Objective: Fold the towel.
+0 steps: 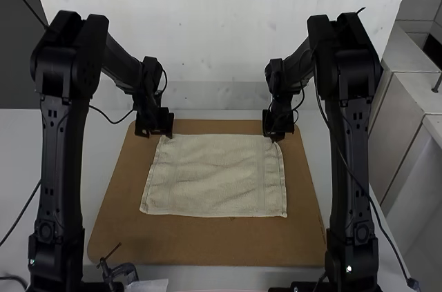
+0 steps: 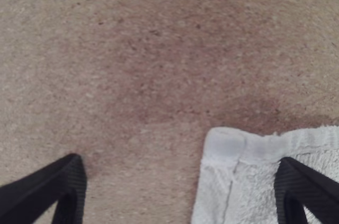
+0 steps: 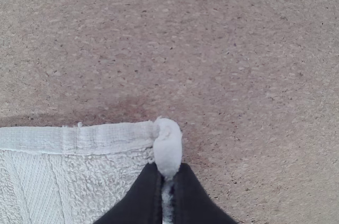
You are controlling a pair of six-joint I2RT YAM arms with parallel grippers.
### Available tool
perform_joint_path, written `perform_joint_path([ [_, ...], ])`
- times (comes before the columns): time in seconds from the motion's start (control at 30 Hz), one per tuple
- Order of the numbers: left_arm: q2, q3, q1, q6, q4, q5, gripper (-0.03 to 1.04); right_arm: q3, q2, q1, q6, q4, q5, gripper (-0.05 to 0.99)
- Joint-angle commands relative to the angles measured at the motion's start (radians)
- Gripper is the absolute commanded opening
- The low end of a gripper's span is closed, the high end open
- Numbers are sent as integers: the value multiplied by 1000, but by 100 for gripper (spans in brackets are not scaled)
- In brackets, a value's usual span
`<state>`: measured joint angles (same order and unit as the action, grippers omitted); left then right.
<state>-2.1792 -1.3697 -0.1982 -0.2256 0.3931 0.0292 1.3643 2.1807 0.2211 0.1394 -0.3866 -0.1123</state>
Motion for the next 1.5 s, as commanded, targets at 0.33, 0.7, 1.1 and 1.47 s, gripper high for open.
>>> perform_joint_path([
  [0.33, -7, -29, -27, -75, 61, -129, 1, -42, 36, 11, 3, -5, -82, 2],
  [0.7, 119, -2, -49, -70, -3, -121, 1, 21, -39, 9, 28, 43, -130, 2],
  [1.1, 262, 35, -27, -93, -53, -81, 1, -2, -203, 1, 75, 180, -139, 2],
  [1.47, 392, 195, -29, -115, -85, -83, 1, -153, -329, 38, 60, 195, -139, 2],
])
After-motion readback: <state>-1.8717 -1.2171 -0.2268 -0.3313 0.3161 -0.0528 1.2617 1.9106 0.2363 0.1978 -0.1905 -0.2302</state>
